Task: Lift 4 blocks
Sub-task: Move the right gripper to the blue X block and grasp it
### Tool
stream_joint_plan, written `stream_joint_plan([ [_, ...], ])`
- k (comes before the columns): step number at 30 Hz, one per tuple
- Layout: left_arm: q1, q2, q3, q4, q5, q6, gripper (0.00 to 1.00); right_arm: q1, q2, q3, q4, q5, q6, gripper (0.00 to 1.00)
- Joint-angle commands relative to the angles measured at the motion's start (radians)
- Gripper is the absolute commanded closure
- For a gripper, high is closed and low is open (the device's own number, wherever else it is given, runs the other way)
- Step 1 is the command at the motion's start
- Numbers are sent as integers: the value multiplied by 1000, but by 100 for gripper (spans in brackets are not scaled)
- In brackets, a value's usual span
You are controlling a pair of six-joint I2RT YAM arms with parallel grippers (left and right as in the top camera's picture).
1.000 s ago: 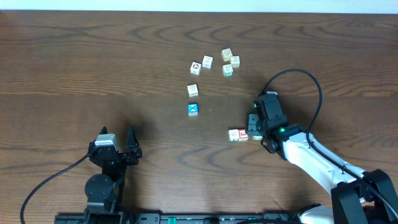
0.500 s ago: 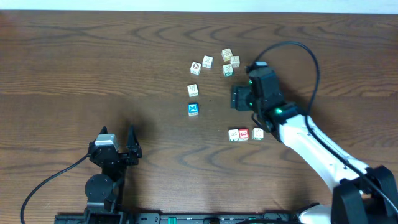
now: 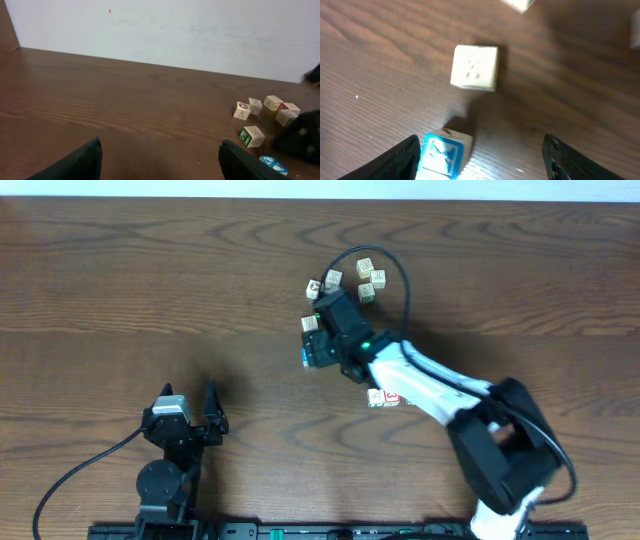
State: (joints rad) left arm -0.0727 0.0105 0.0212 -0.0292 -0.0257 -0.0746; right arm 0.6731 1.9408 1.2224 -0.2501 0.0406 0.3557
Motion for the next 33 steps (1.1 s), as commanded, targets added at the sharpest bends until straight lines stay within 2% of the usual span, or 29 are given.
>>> stream_joint_plan([
  [1,6,-5,-17,-41,-23,-1,25,35,39,49,-1,11,24,26],
  [9,6,-5,-17,-41,-23,-1,25,72,82,53,12,92,73,31],
  [15,6,-5,-17,-41,-23,-1,25,75,108,53,11,128,141,40],
  [18,6,-5,-17,-41,-23,-1,25,76,124,53,5,135,155,42],
  [33,6,-5,-17,-41,-23,-1,25,74,159,54,-5,185,159,58],
])
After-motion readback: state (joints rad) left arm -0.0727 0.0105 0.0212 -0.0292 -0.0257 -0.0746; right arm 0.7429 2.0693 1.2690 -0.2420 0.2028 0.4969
